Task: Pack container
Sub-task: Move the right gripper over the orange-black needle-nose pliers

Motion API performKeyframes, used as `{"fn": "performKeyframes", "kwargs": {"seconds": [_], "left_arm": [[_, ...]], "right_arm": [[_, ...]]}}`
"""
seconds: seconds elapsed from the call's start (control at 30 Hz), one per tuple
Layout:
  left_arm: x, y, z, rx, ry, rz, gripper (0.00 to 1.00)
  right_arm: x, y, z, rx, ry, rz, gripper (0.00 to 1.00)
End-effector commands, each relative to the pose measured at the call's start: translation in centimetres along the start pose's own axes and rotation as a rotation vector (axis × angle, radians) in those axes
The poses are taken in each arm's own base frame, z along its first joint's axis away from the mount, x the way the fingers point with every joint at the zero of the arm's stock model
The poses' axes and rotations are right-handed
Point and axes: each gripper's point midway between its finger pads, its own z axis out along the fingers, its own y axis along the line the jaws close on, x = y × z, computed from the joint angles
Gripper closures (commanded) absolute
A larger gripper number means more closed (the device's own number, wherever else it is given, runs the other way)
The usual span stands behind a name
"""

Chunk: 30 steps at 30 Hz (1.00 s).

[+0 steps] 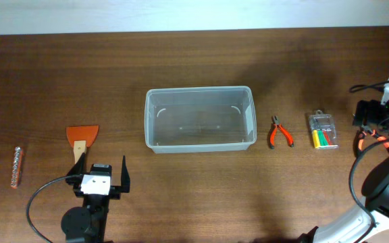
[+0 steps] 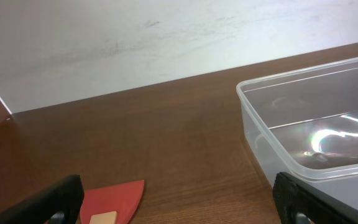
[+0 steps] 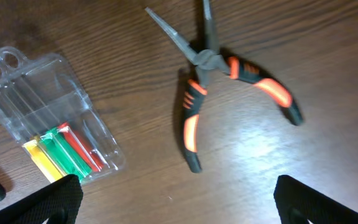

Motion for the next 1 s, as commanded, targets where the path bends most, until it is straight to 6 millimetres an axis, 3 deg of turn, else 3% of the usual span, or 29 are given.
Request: {"fn": "performKeyframes", "kwargs": {"seconds": [0.0, 0.23, 0.47, 0.63, 0.97], "left_arm": [[0.1, 0.3, 0.0, -0.014, -0.004, -0.012, 0.01], [0.1, 0.3, 0.0, -0.014, -0.003, -0.012, 0.01], [0.1, 0.3, 0.0, -0.014, -0.003, -0.012, 0.01], [0.1, 0.3, 0.0, -0.014, -0.003, -0.012, 0.01], [0.1, 0.3, 0.0, -0.014, -0.003, -0.012, 0.01]], "right_arm": [[-0.5, 0.9, 1.0, -0.069, 0.003, -0.007, 0.01], [-0.3, 1.0, 2.4, -0.079, 0.038, -0.005, 0.01], [0.1, -0.3, 3.9, -0.080, 0.062, 0.030, 0.01], [0.4, -1.4, 4.1, -0.080, 0.070, 0.089, 0.01], [0.4, -1.3, 4.2, -0.089, 0.067, 0.088, 0.01]]}}
